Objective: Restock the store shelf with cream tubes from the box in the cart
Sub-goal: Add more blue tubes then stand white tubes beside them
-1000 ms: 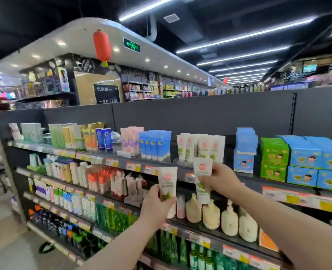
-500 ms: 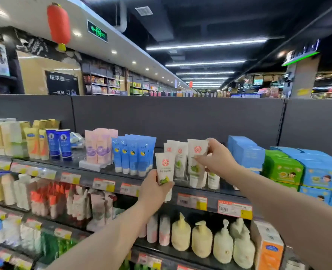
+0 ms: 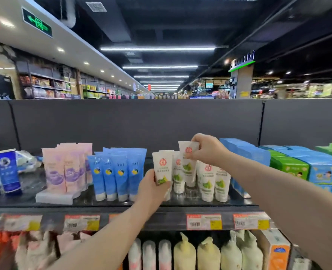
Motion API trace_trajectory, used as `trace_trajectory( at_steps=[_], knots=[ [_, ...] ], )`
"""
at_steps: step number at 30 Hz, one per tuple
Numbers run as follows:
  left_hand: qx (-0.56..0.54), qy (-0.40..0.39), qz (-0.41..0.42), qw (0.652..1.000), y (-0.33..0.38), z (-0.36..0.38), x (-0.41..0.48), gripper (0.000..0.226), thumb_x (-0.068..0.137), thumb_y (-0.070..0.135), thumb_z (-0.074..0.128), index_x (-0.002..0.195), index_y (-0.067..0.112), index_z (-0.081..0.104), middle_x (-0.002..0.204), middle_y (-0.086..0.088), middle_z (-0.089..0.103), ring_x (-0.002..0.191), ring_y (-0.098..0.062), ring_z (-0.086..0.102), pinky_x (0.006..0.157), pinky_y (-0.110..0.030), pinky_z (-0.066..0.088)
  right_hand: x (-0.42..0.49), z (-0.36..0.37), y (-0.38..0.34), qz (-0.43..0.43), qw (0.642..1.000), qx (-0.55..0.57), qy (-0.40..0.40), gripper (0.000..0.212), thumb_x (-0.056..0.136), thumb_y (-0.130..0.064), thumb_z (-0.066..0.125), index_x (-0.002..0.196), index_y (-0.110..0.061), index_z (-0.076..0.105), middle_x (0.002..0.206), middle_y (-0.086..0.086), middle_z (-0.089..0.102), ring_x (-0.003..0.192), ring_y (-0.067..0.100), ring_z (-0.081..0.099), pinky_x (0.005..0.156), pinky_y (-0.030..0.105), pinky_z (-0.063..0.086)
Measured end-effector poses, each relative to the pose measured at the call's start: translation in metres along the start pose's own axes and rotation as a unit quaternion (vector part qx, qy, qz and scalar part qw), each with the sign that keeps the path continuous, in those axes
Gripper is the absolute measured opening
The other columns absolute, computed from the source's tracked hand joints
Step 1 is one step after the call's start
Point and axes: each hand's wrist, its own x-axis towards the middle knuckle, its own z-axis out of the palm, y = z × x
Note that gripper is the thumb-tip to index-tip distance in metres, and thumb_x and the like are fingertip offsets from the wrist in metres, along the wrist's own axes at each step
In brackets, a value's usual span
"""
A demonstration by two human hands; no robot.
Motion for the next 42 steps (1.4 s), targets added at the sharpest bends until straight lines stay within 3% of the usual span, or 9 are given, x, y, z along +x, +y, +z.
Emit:
trace_trajectory(
  at_steps=[5,9,11,15,21,28,32,38,42],
  knots=[
    [-0.017,-0.012,0.008,1.0,-0.008,0.002,0.015,0.024,0.084,0.015,0.066,0.096,0.026,0.049,0.097,0.013,0.059,0.093,-0.008,0.059,0.081,-0.03,0.053,0.016,0.004,0.004,0.01,0.994,-0.103,-0.037,0.02,0.08,-0.031,0.068,0.086,-0.027,0.05,0.088,-0.007,0.054,0.087,0.018,0.05,0.078,0.032,0.039],
    [-0.031,-0.019,0.018,0.999,-0.012,0.003,0.022,0.023,0.084,0.013,0.066,0.096,0.025,0.05,0.093,0.016,0.058,0.085,0.003,0.055,0.07,-0.016,0.047,0.025,0.008,0.008,0.008,0.99,-0.128,-0.057,0.017,0.081,-0.026,0.065,0.089,-0.029,0.05,0.087,-0.008,0.054,0.086,0.016,0.051,0.083,0.033,0.041],
    [-0.033,-0.017,0.018,0.999,-0.013,0.003,0.027,0.027,0.083,0.014,0.068,0.1,0.024,0.05,0.094,0.017,0.058,0.088,0.0,0.056,0.072,-0.018,0.048,0.029,0.012,0.009,0.002,0.987,-0.143,-0.069,0.018,0.082,-0.026,0.065,0.092,-0.029,0.05,0.091,-0.008,0.053,0.087,0.015,0.051,0.086,0.035,0.041],
    [-0.03,-0.027,0.012,0.999,-0.018,0.003,0.035,0.029,0.084,0.015,0.068,0.103,0.027,0.049,0.097,0.018,0.058,0.096,-0.006,0.057,0.084,-0.028,0.05,0.038,0.016,0.011,0.008,0.973,-0.203,-0.106,0.022,0.081,-0.03,0.067,0.093,-0.028,0.049,0.091,-0.008,0.052,0.084,0.015,0.051,0.078,0.03,0.036],
    [-0.028,-0.033,0.012,0.999,-0.022,0.004,0.04,0.026,0.085,0.02,0.067,0.1,0.03,0.048,0.092,0.022,0.055,0.091,0.001,0.056,0.072,-0.017,0.047,0.049,0.015,0.011,0.009,0.956,-0.259,-0.138,0.022,0.08,-0.035,0.068,0.096,-0.025,0.057,0.096,-0.005,0.061,0.09,0.016,0.058,0.073,0.029,0.042],
    [-0.036,-0.035,0.0,0.999,-0.019,0.004,0.045,0.027,0.086,0.016,0.065,0.104,0.027,0.048,0.093,0.021,0.055,0.09,-0.001,0.056,0.062,-0.013,0.045,0.058,0.002,0.013,0.008,0.95,-0.276,-0.145,0.014,0.081,-0.035,0.067,0.085,-0.027,0.056,0.083,-0.011,0.055,0.083,0.014,0.056,0.069,0.027,0.043],
    [-0.041,-0.044,0.002,0.998,-0.018,0.004,0.046,0.027,0.087,0.016,0.064,0.105,0.027,0.048,0.094,0.021,0.055,0.087,0.001,0.055,0.059,-0.012,0.044,0.06,-0.001,0.011,0.033,0.952,-0.267,-0.146,0.017,0.08,-0.033,0.07,0.088,-0.022,0.06,0.082,-0.008,0.056,0.082,0.015,0.057,0.07,0.027,0.047],
    [-0.046,-0.049,-0.01,0.998,-0.02,0.006,0.049,0.027,0.087,0.014,0.064,0.103,0.028,0.047,0.093,0.021,0.055,0.086,0.001,0.054,0.064,-0.015,0.046,0.064,-0.003,0.002,0.077,0.936,-0.302,-0.163,0.037,0.081,-0.034,0.07,0.11,-0.011,0.064,0.107,0.002,0.065,0.1,0.022,0.062,0.086,0.033,0.051],
    [-0.043,-0.048,-0.004,0.998,-0.02,0.005,0.049,0.027,0.087,0.014,0.064,0.105,0.027,0.048,0.094,0.021,0.054,0.086,0.001,0.053,0.058,-0.013,0.045,0.069,0.003,0.004,0.095,0.935,-0.306,-0.154,0.038,0.079,-0.034,0.07,0.108,-0.01,0.065,0.105,0.003,0.066,0.097,0.023,0.064,0.082,0.033,0.053]
  ],
)
